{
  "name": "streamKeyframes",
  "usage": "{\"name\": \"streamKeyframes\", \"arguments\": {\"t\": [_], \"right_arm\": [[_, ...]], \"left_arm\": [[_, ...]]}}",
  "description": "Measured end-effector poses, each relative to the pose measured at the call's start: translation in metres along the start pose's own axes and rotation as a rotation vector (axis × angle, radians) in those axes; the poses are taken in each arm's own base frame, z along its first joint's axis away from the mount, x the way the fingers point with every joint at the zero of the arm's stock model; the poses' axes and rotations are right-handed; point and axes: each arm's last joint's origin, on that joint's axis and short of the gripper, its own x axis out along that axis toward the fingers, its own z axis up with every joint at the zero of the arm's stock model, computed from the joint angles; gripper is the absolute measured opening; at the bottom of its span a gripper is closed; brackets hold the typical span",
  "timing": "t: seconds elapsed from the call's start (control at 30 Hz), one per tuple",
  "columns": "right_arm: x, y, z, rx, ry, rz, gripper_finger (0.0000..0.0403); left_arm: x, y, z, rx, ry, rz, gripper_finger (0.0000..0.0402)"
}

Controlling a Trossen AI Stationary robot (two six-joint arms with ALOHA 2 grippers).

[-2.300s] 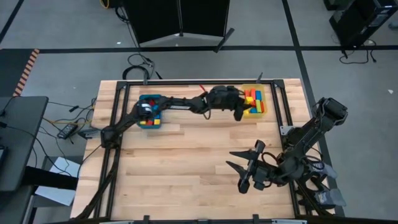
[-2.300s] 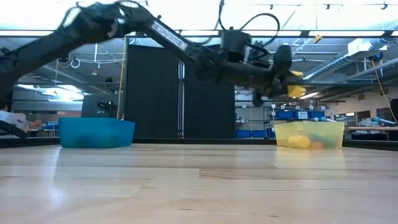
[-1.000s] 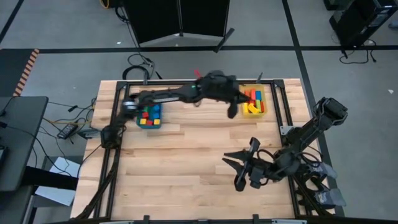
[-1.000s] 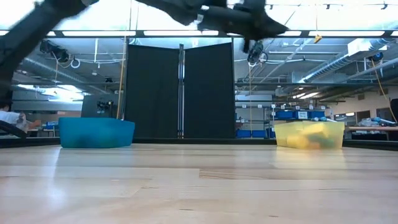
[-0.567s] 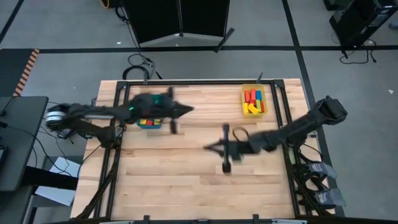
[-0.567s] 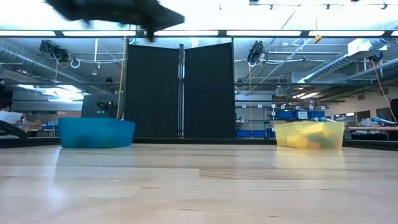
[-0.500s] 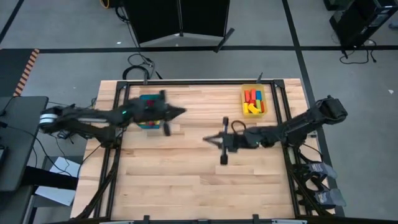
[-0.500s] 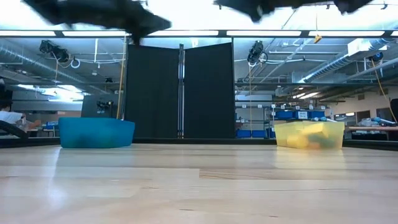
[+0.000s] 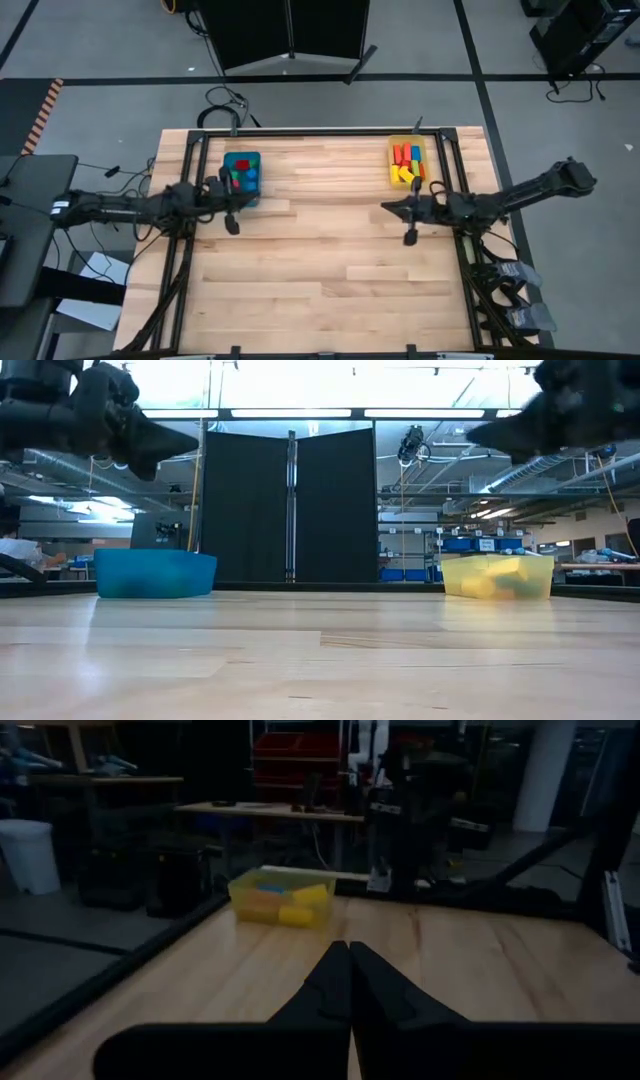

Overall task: Sort blocks by size
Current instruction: Return to Home Position

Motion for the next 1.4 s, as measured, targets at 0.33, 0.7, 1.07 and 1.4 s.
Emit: {"name": "streamKeyframes", "arguments": {"t": [0.33,0.7,1.07,1.4], "right_arm": [[-0.040,-0.014,-0.030,0.099,0.020,0.062,0.0003],[-0.058,-0.022,-0.029,0.078,-0.015,0.087,0.0003],[-0.056,-0.023,-0.030,0.172,-0.001,0.063,0.0021],[-0.056,-0.023,-0.028,0.180,-0.022,0.063,0.0034]], "left_arm": [[-0.009,0.001,-0.020,-0.003,-0.003,-0.014,0.0000],[-0.017,0.001,-0.027,-0.024,0.021,-0.081,0.0000],[-0.032,-0.002,-0.022,-0.004,-0.050,-0.139,0.0004],[-0.034,-0.001,-0.024,0.022,-0.039,-0.121,0.0007]]}}
